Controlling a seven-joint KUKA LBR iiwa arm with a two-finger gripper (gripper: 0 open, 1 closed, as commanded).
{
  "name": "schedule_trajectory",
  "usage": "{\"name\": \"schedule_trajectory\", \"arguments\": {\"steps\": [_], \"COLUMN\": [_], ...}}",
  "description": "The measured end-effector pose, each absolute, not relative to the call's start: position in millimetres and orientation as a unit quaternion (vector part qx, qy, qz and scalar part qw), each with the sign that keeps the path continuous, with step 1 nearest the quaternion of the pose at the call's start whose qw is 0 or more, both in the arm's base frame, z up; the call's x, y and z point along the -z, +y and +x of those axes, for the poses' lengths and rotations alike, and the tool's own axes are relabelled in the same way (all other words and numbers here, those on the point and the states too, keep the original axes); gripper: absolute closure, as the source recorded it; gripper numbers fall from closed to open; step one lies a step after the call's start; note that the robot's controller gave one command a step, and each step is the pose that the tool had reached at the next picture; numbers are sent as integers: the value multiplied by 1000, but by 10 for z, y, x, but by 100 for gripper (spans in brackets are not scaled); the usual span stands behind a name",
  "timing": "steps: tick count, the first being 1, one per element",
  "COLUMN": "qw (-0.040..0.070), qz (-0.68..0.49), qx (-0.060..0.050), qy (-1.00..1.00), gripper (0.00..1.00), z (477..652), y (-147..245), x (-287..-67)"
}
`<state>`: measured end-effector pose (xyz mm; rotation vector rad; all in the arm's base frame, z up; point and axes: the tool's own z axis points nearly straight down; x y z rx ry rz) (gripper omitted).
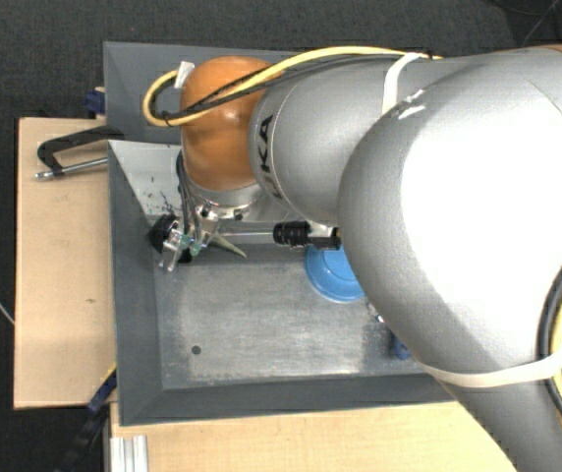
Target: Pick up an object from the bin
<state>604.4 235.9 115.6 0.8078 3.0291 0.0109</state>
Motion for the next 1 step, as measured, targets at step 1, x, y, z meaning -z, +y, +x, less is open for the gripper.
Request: {"name": "schedule_trajectory", "arguments": {"steps": [1], "qw": [3], "qz": [257], "qx": [-4], "qy": [967], "gripper": [100], "z": [6062], "y": [2375], "x": [-1604]}}
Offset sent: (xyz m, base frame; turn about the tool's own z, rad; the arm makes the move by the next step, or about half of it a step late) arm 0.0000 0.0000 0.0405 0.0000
